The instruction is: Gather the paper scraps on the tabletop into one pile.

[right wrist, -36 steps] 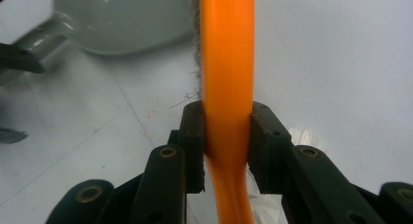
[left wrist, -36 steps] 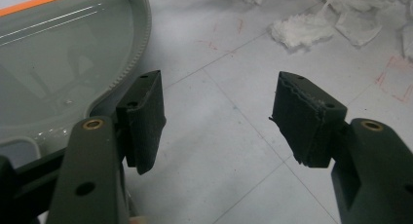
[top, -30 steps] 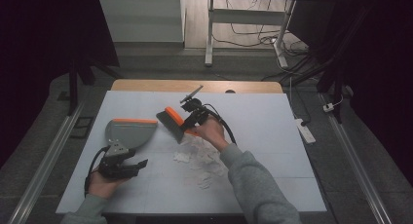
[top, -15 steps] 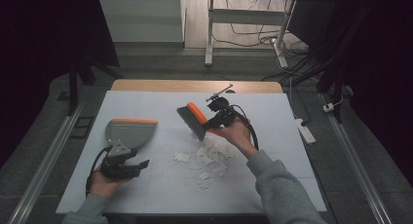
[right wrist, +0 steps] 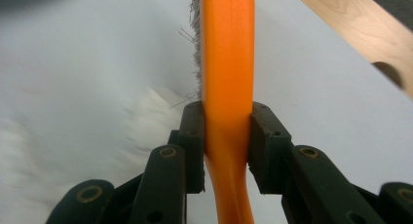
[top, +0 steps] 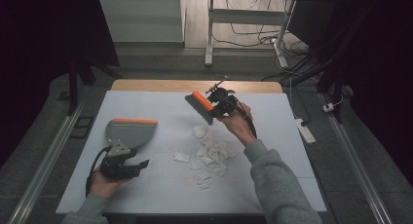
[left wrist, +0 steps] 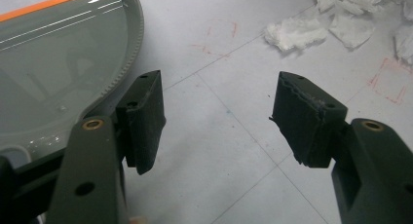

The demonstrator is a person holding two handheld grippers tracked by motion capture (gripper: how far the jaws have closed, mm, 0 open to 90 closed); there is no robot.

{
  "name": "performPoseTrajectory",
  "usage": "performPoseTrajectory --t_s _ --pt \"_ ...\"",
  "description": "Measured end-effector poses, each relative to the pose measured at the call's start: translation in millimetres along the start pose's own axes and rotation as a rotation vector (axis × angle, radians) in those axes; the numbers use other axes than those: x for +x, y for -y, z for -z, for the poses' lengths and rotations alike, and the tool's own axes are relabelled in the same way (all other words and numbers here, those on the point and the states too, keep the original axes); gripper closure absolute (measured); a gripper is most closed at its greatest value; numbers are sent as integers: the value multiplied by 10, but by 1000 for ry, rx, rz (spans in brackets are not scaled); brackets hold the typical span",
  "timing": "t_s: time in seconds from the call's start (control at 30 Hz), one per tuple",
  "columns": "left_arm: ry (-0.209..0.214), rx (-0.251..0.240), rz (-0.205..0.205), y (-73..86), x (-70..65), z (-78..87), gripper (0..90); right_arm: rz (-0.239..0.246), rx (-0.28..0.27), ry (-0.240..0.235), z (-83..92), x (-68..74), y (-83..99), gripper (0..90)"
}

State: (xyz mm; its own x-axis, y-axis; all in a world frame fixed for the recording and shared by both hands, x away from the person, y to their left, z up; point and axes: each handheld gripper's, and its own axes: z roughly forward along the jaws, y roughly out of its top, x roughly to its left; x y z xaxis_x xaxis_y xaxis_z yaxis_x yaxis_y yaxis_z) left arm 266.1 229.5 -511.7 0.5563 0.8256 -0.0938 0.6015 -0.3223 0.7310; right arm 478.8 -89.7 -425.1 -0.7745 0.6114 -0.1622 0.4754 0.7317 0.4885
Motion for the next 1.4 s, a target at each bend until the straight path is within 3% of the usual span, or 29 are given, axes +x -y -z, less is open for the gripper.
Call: performPoseTrajectory --t_s 0.17,0.27,0.4,0.5,0.67,0.8,1.0,1.13,1.27,1.4 --pt "3 2 5 9 15 -6 361 165 102 15 -193 8 -12 704" --pt "4 -1 3 12 19 0 362 232 145 -18 -248 48 6 704" --pt "4 -1 3 12 16 4 362 285 162 -77 -193 158 52 705" --pt "4 -4 2 10 9 7 362 370 185 -107 -125 231 131 705" --pt "2 1 -1 2 -4 0 362 441 169 -145 42 319 305 704" --pt "-1 -1 1 0 -3 8 362 424 97 -135 248 299 376 704" --pt "-2 -5 6 -2 -2 15 362 338 -12 -113 511 230 386 704" --pt "-4 -8 10 2 10 23 362 281 -56 -122 609 296 384 704" --pt "-10 -12 13 8 25 34 362 241 -97 -203 649 503 357 704" --pt "-17 -18 16 12 37 52 363 163 -92 -296 532 704 322 704"
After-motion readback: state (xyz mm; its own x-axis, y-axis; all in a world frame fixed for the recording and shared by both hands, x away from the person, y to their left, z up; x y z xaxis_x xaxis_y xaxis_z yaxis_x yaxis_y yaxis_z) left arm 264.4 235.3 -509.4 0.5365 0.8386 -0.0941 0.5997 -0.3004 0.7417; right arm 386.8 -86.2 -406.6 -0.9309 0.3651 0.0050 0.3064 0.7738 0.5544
